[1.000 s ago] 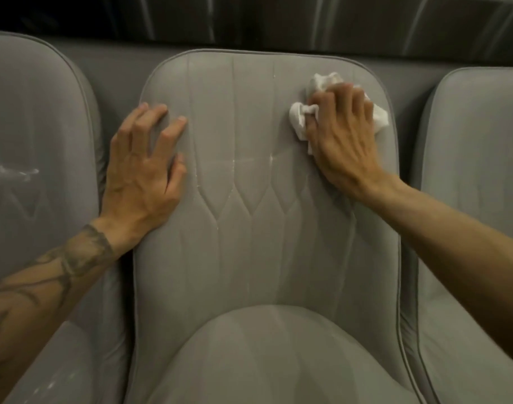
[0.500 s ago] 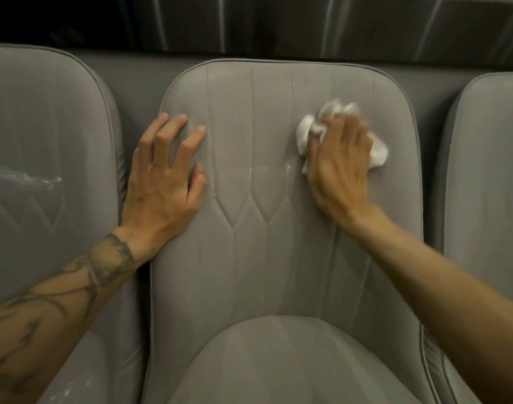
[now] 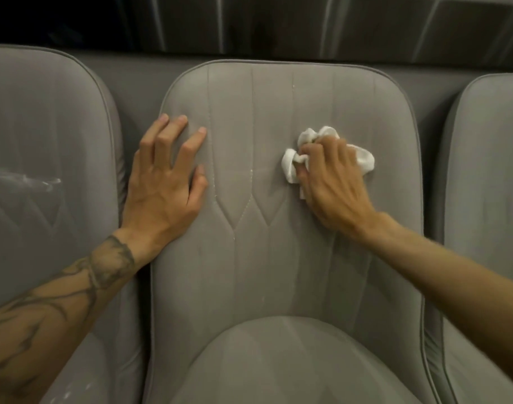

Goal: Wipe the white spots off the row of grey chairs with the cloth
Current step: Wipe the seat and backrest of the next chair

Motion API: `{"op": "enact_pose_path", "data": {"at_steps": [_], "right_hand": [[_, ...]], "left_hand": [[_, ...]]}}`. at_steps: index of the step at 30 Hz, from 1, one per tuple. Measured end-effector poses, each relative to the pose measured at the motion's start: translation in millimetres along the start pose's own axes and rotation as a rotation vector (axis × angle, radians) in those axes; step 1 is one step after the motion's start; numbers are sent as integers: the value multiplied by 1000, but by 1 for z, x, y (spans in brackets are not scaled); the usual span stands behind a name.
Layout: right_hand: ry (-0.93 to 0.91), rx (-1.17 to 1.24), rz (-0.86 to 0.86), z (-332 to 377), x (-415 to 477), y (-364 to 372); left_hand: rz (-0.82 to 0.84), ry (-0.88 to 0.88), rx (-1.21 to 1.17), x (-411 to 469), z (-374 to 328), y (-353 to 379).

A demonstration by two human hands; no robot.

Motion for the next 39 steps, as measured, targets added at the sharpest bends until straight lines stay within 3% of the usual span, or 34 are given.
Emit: {"op": "enact_pose_path", "data": {"at_steps": [2, 6, 8, 13, 15, 17, 20, 23, 26, 30, 32, 36, 39], "right_hand": [[-78, -65, -2, -19, 22, -10], [285, -79, -220, -49, 70, -18], [352, -83, -223, -27, 50, -6], [-134, -53, 85, -2, -18, 1], [-82, -72, 49, -25, 8, -6], [127, -55, -113, -39, 38, -13], [300, -29, -181, -16, 24, -2], [61, -1, -1, 20, -41, 14], [-140, -5, 71, 2, -33, 11], [127, -14, -143, -21, 12, 8], [222, -19, -132, -4, -12, 17], [-7, 76, 130, 35, -96, 30], [-146, 1, 200, 13, -76, 21]], "left_hand": [[-5, -4, 3, -1, 0, 0], [-10, -4, 7, -1, 2, 1], [-11, 0, 5, -1, 1, 2], [-26, 10, 2, -1, 0, 1], [-31, 9, 1, -1, 1, 2], [-23, -3, -4, -1, 2, 2], [-27, -2, -9, -1, 2, 0], [-18, -3, -14, 0, -1, -1], [-8, -7, -5, -1, -1, 0], [-14, 2, -3, -2, 2, 1], [-24, 6, -7, -2, 2, 1], [-36, 15, -18, -2, 1, 1], [-35, 12, -18, -4, 2, 1]]}}
Point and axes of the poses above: each hand's wrist, its own x-axis towards the middle knuckle, its own y-axis out of the palm, z = x × y, the point moved 3 cm from there along x, towards the middle knuckle, and after that the axes turned 1 degree about y, right-handed, at the moved point
